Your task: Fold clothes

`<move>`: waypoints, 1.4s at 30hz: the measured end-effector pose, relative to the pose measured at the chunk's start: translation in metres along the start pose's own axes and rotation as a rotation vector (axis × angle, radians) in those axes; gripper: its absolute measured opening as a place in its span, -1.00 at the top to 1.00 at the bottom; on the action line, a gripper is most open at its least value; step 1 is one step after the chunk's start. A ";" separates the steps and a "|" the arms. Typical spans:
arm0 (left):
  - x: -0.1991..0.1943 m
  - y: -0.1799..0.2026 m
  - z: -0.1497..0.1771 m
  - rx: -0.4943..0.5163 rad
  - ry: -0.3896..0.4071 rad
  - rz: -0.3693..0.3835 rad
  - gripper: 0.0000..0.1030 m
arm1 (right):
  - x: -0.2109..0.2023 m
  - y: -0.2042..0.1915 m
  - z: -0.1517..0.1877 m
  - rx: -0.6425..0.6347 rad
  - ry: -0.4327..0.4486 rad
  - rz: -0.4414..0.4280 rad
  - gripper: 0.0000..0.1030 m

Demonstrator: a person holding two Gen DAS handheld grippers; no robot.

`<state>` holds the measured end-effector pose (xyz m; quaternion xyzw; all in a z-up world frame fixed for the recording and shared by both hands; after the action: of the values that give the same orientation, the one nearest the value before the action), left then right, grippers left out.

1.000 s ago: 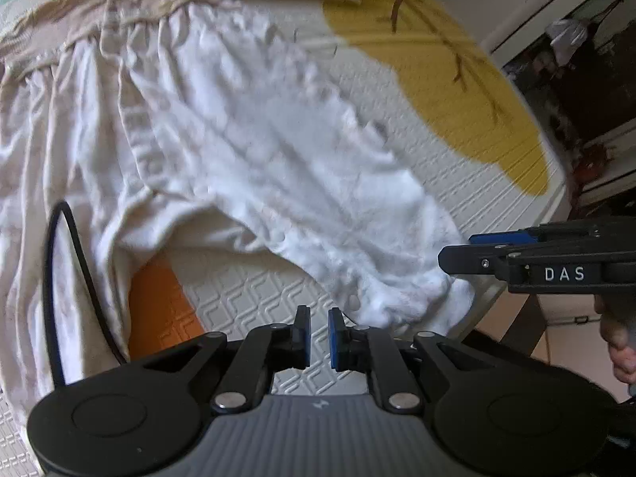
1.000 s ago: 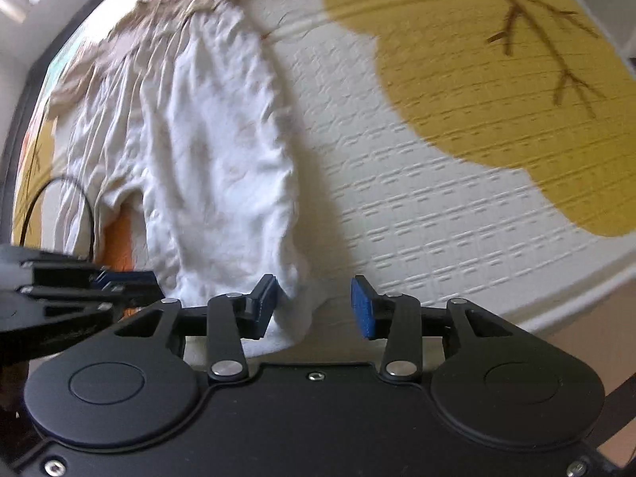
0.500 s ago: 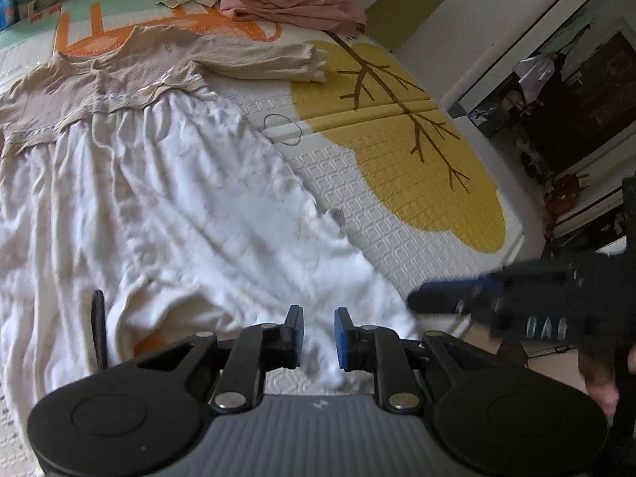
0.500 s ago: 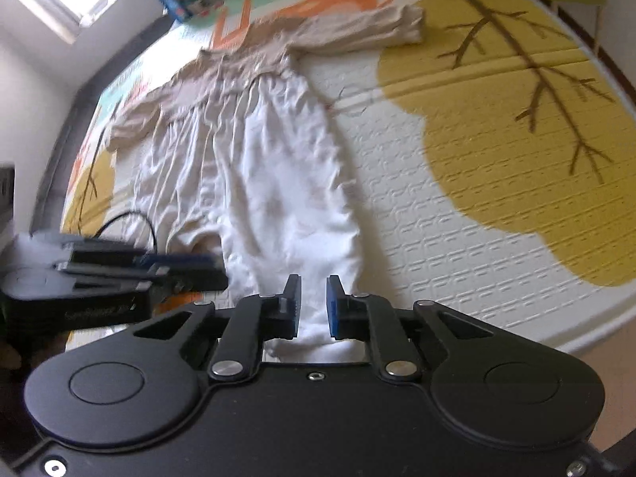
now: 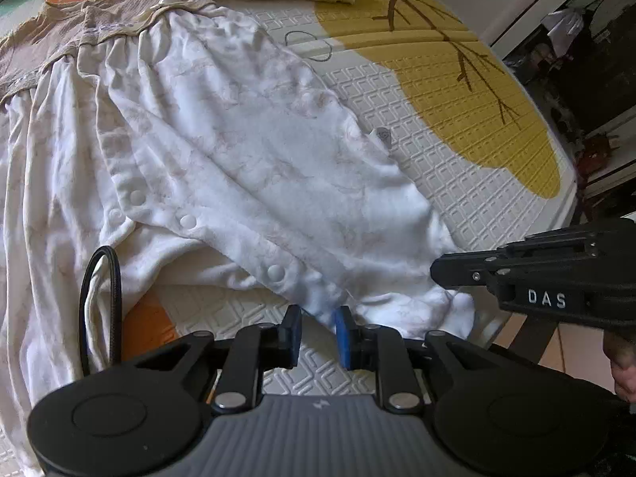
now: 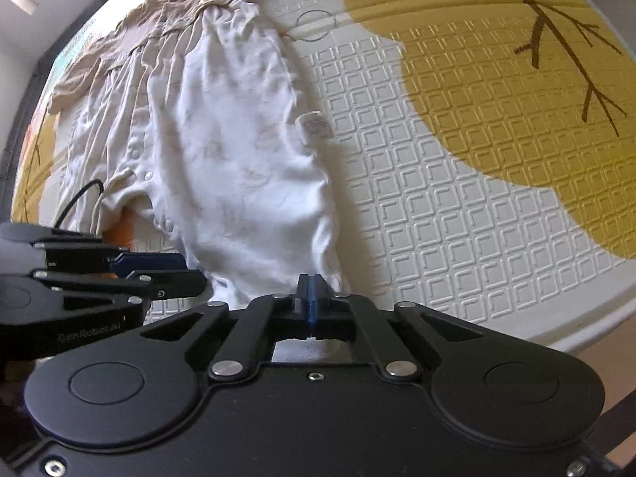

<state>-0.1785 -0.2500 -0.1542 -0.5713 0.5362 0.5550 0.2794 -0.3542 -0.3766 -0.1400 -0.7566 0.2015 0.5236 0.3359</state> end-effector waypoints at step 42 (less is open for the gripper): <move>-0.051 -0.046 -0.016 -0.221 0.232 -0.021 0.40 | -0.015 -0.031 -0.057 0.056 0.127 -0.094 0.92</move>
<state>-0.1211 -0.2370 -0.1150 -0.6644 0.4945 0.5380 0.1566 -0.3021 -0.3964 -0.1037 -0.7873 0.2010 0.4523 0.3677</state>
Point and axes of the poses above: each gripper's, at about its wrist camera, not at the fingertips, and x roughly the way its jaws point, y to its right, z to its underside, the point moved 1 cm from there along x, roughly the way its jaws point, and after that the axes turned 1 degree about y, right-handed, at the moved point
